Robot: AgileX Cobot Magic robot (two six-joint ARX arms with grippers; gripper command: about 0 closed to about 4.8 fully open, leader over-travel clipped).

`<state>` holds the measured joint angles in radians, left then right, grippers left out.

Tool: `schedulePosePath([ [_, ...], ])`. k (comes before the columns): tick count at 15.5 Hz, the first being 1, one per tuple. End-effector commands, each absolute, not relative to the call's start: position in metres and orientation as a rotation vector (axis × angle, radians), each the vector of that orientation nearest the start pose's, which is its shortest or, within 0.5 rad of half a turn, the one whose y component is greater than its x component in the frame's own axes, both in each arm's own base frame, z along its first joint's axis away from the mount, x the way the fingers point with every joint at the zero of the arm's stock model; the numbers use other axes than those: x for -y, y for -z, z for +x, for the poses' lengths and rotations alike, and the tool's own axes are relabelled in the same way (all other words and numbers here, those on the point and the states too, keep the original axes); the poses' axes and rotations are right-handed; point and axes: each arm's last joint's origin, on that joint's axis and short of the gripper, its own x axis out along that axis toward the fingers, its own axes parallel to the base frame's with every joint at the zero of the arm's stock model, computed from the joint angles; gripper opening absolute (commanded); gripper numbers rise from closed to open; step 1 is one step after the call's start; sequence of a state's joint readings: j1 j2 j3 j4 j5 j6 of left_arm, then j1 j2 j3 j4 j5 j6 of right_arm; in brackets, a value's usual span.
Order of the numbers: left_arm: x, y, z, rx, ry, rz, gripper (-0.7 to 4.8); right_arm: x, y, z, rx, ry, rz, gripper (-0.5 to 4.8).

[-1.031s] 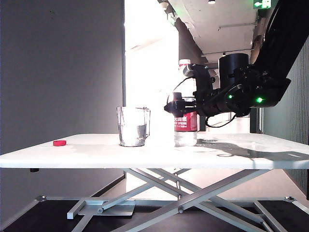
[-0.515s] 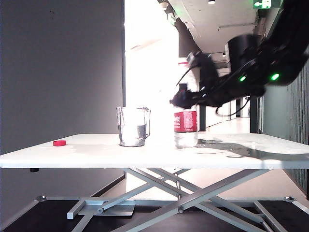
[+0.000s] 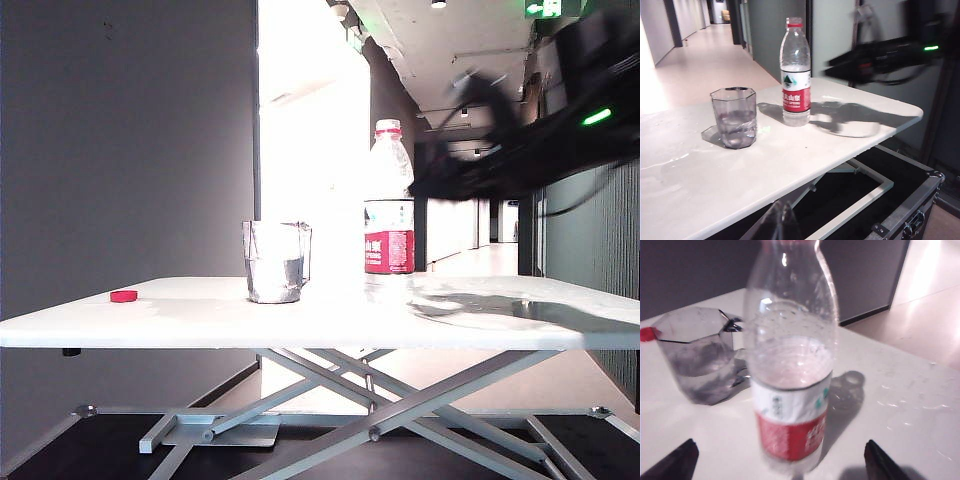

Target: Pick up the mineral water bottle on the table and pour water into the mug until it's half full.

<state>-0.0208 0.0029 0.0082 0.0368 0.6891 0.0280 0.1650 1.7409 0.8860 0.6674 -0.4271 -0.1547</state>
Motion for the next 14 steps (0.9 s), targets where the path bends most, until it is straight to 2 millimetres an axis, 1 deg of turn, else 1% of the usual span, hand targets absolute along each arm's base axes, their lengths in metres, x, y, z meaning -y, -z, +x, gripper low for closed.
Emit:
schedulePosePath([
  [1,0.020,-0.170,0.090,0.053,0.715,0.040,-0.05,-0.061,-0.215,0.318,-0.108,-0.554,-0.103,4.79],
  [2,0.020,-0.170,0.090,0.053,0.715,0.040,-0.05,-0.058,-0.220,0.299,-0.087,-0.542,-0.107,4.54],
  [3,0.020,-0.170,0.090,0.053,0.715,0.040,-0.05,-0.055,-0.226,0.282,-0.065,-0.531,-0.110,3.08],
  [4,0.020,-0.170,0.090,0.053,0.715,0.040,-0.05,-0.052,-0.230,0.270,-0.048,-0.516,-0.113,1.60],
  [5,0.020,-0.170,0.090,0.053,0.716,0.040,-0.05,-0.049,-0.235,0.254,-0.027,-0.493,-0.116,0.00],
  [6,0.020,-0.170,0.090,0.053,0.715,0.040,-0.05,-0.047,-0.237,0.244,-0.026,-0.457,-0.118,-0.08],
  [8,0.020,-0.170,0.090,0.053,0.715,0.040,-0.05,-0.042,-0.238,0.230,-0.086,-0.368,-0.119,-0.08],
  [9,0.020,-0.170,0.090,0.053,0.715,0.040,-0.05,-0.037,-0.236,0.217,-0.128,-0.274,-0.125,-0.08],
  [11,0.020,-0.170,0.090,0.053,0.715,0.040,-0.05,-0.033,-0.232,0.201,-0.090,-0.215,-0.128,-0.09],
  [13,0.020,-0.170,0.090,0.053,0.715,0.040,-0.05,-0.030,-0.226,0.183,-0.035,-0.200,-0.098,-0.09],
  [14,0.020,-0.170,0.090,0.053,0.715,0.040,-0.05,-0.028,-0.219,0.170,-0.008,-0.199,-0.073,-0.08],
])
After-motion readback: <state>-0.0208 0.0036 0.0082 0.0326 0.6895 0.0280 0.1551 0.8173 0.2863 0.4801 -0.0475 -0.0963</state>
